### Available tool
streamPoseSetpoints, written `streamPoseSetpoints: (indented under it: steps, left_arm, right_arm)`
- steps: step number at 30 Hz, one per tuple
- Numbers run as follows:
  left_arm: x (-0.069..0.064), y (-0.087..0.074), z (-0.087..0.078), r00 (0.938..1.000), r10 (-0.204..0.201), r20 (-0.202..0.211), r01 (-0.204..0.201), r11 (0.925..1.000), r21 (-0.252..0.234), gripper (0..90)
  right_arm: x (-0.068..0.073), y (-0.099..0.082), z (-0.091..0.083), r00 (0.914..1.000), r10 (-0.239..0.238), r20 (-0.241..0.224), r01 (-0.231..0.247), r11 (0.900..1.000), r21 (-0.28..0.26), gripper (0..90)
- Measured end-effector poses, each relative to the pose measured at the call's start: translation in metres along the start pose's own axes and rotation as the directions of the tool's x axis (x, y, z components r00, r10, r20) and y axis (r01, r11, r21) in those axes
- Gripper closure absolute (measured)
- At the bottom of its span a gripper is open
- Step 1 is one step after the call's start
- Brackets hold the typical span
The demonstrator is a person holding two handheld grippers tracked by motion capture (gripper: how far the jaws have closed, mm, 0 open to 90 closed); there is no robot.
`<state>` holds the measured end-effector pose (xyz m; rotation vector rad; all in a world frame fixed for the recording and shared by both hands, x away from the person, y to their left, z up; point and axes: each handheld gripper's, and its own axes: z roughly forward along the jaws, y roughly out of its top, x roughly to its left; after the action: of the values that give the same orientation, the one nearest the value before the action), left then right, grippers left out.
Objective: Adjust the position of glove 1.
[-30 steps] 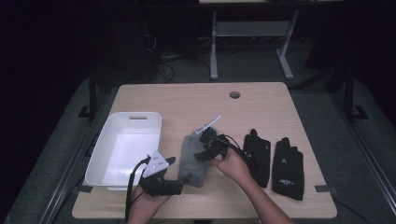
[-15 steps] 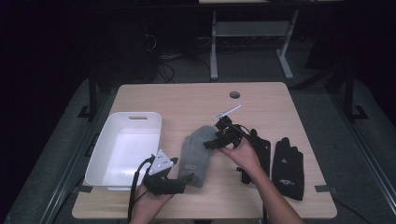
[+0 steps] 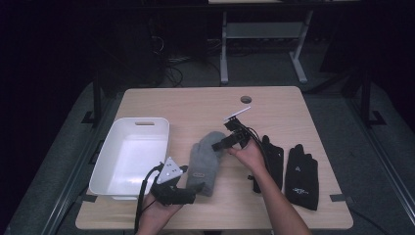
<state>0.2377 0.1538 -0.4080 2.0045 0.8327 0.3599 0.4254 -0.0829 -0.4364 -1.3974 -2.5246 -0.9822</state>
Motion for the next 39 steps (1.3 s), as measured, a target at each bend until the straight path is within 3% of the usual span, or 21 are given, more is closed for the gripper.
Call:
streamPoseSetpoints:
  steps: [8,14,18,20,23,27,29,33,34,35,37,39]
  left_arm:
    - [0.001,0.0,-0.001,1.0,0.0,-0.004,0.0,1.0,0.001,21.2]
    - [0.003,0.0,-0.002,1.0,-0.001,-0.005,0.001,1.0,0.002,21.2]
    - [0.003,0.0,-0.001,1.0,-0.001,-0.005,0.001,1.0,0.009,21.3]
    - [0.002,0.0,-0.001,1.0,0.0,-0.005,0.0,1.0,0.01,21.3]
    - [0.002,0.0,-0.001,1.0,0.001,-0.006,-0.001,1.0,0.007,21.3]
    - [0.002,0.001,-0.002,1.0,0.001,-0.009,-0.001,1.0,0.004,21.3]
    - [0.002,0.001,-0.003,0.9999,-0.001,-0.01,0.001,1.0,0.0,21.3]
    - [0.003,0.0,-0.004,1.0,-0.005,-0.008,0.005,1.0,-0.006,21.3]
    - [0.003,0.0,-0.004,1.0,-0.003,-0.007,0.003,1.0,-0.005,21.3]
    - [0.003,0.0,-0.004,1.0,-0.001,-0.007,0.001,1.0,-0.005,21.3]
    - [0.003,0.0,-0.004,1.0,-0.001,-0.007,0.001,1.0,-0.006,21.3]
    - [0.003,0.0,-0.005,1.0,-0.001,-0.005,0.001,1.0,-0.006,21.3]
  right_arm:
    - [0.0,0.001,0.016,0.9998,0.018,0.005,-0.019,0.9989,0.043,32.1]
    - [-0.002,0.0,0.021,0.9954,0.053,-0.08,-0.049,0.9976,0.049,51.9]
    - [-0.002,0.0,0.016,0.994,0.051,-0.097,-0.048,0.9984,0.031,46.0]
    - [-0.001,0.0,0.01,0.9958,0.04,-0.082,-0.039,0.9992,0.007,44.3]
    - [0.012,0.004,-0.001,0.999,-0.038,0.025,0.039,0.9986,-0.036,40.9]
    - [0.037,0.015,-0.007,0.9794,-0.152,0.133,0.162,0.9842,-0.07,39.1]
    - [0.05,0.021,-0.006,0.9699,-0.213,0.118,0.226,0.9675,-0.113,41.4]
    - [0.071,0.034,0.009,0.9527,-0.291,0.089,0.298,0.9502,-0.09,41.9]
    - [0.076,0.037,0.015,0.9445,-0.316,0.089,0.323,0.9437,-0.072,42.0]
    - [0.078,0.04,0.021,0.9375,-0.335,0.093,0.341,0.9392,-0.045,42.1]
    - [0.078,0.043,0.034,0.9334,-0.343,0.105,0.344,0.9389,0.008,43.3]
    - [0.077,0.043,0.044,0.9234,-0.365,0.119,0.361,0.931,0.052,46.6]
